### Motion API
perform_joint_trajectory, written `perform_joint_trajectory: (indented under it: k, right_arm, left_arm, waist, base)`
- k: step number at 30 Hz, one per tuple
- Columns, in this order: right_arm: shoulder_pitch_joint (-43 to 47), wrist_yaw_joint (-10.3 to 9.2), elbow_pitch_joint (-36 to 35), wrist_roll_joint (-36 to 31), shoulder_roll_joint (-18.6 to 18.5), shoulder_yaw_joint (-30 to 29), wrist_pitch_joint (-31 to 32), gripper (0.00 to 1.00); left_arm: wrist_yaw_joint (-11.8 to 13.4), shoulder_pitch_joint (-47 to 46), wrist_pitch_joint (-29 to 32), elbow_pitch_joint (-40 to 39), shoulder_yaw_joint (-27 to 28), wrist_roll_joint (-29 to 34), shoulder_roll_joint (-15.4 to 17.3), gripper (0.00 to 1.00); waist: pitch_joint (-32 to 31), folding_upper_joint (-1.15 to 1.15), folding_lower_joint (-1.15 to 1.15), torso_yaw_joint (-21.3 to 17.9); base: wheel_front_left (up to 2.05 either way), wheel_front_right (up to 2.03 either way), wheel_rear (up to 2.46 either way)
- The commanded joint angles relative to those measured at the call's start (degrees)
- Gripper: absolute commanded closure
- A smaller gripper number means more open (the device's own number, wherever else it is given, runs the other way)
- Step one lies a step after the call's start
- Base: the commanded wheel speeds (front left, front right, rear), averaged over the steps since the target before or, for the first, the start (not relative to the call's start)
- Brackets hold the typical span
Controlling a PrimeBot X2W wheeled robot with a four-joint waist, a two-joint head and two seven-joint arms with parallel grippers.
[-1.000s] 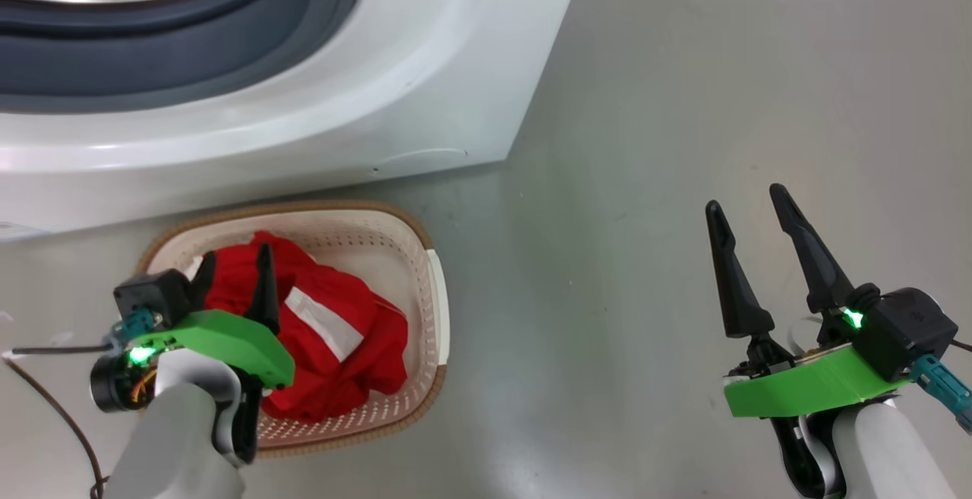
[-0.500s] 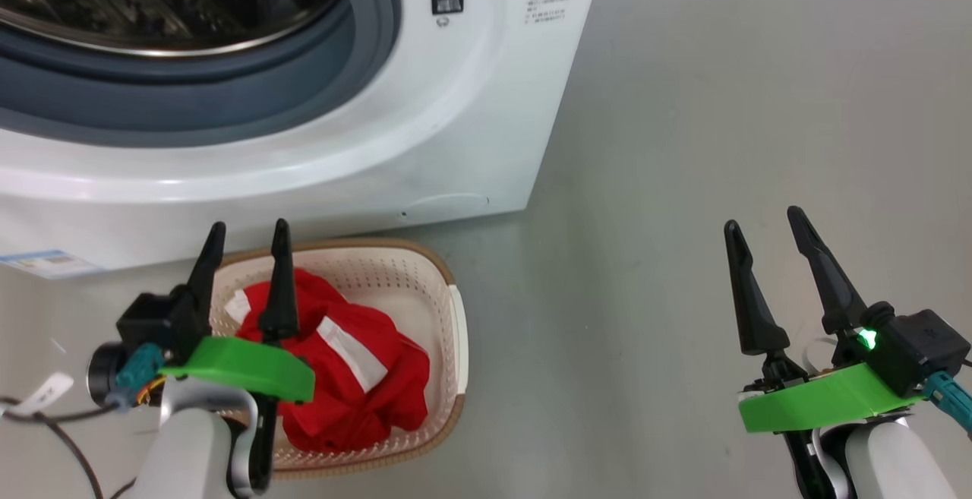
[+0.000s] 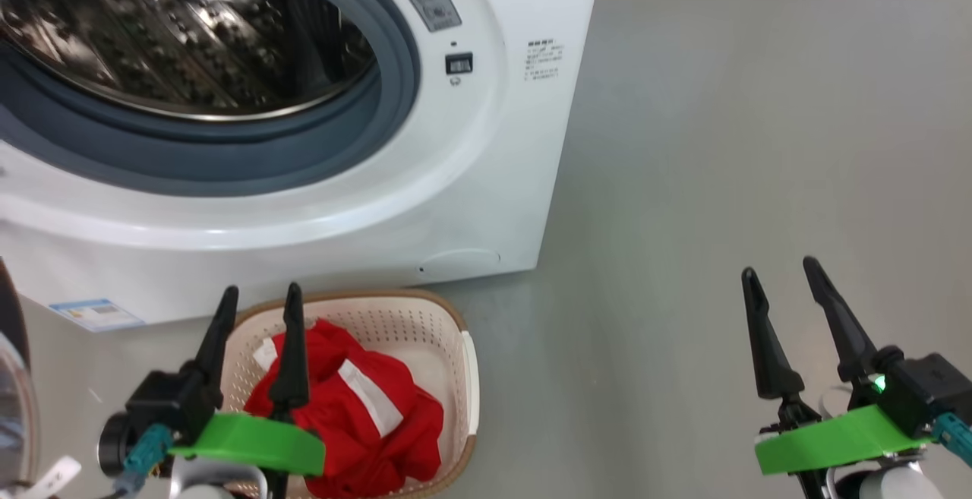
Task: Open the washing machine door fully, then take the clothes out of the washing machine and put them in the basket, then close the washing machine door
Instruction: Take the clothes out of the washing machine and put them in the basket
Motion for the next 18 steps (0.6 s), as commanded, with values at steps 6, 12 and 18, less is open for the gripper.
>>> perform_joint_trajectory:
  k: [6, 12, 18]
  right_arm:
    - [2.0, 0.36, -1.7, -1.4, -0.6, 0.3, -0.4, 0.00]
    - [3.9, 0.36, -2.2, -2.4, -0.6, -0.2, -0.4, 0.00]
    - [5.7, 0.36, -2.4, -2.8, -0.6, -0.4, -0.4, 0.00]
  left_arm:
    - [-0.2, 3.7, -0.7, -3.2, 1.9, -0.3, 0.5, 0.00]
    - [0.4, 6.7, -0.7, -4.8, 1.8, -0.4, 0.4, 0.00]
    - [0.8, 9.0, -0.7, -5.4, 1.4, -0.6, 0.3, 0.00]
  waist:
    - [-4.0, 0.00, 0.00, 0.7]
    - [-6.6, 0.00, 0.00, 0.8]
    - [-8.9, 0.00, 0.00, 0.8]
  base:
    - [0.00, 0.00, 0.00]
    - [0.00, 0.00, 0.00]
    - [0.00, 0.00, 0.00]
